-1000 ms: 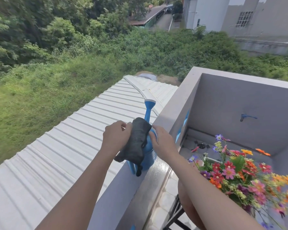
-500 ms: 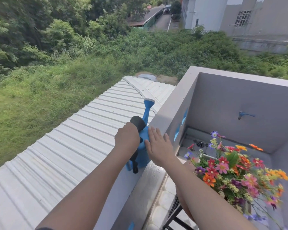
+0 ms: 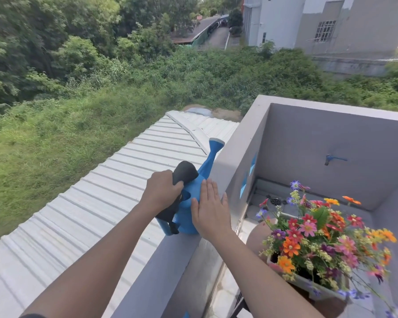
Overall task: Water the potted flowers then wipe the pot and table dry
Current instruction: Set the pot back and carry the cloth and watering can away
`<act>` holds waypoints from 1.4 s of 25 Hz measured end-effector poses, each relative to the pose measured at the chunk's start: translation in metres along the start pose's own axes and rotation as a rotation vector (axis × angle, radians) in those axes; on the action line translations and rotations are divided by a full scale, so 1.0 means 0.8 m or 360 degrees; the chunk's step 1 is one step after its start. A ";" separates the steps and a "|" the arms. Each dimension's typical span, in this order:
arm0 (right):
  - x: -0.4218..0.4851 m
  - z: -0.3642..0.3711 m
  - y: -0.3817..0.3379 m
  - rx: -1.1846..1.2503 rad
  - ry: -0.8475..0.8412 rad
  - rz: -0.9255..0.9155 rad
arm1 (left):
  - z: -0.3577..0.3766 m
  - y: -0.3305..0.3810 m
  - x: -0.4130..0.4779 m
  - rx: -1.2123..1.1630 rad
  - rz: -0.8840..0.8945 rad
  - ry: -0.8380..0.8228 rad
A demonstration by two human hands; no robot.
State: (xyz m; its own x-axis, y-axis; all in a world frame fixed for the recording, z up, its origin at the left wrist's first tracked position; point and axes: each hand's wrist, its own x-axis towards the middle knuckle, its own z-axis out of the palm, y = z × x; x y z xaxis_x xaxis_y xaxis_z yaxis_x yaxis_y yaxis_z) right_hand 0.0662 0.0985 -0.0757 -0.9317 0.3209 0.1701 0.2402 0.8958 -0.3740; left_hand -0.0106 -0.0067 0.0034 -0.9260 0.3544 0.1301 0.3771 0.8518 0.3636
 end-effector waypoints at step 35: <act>-0.406 -0.163 0.539 -0.0005 0.0448 0.1135 | 0.321 0.546 -0.337 -0.0615 0.0491 -0.0312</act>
State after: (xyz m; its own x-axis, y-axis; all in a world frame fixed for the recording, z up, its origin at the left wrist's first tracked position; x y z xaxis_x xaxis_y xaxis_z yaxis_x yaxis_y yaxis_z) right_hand 0.5076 0.4203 -0.1733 -0.4466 0.8874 0.1145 0.7585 0.4434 -0.4776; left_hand 0.4086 0.3687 -0.1096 -0.7384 0.6630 0.1234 0.5631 0.5053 0.6539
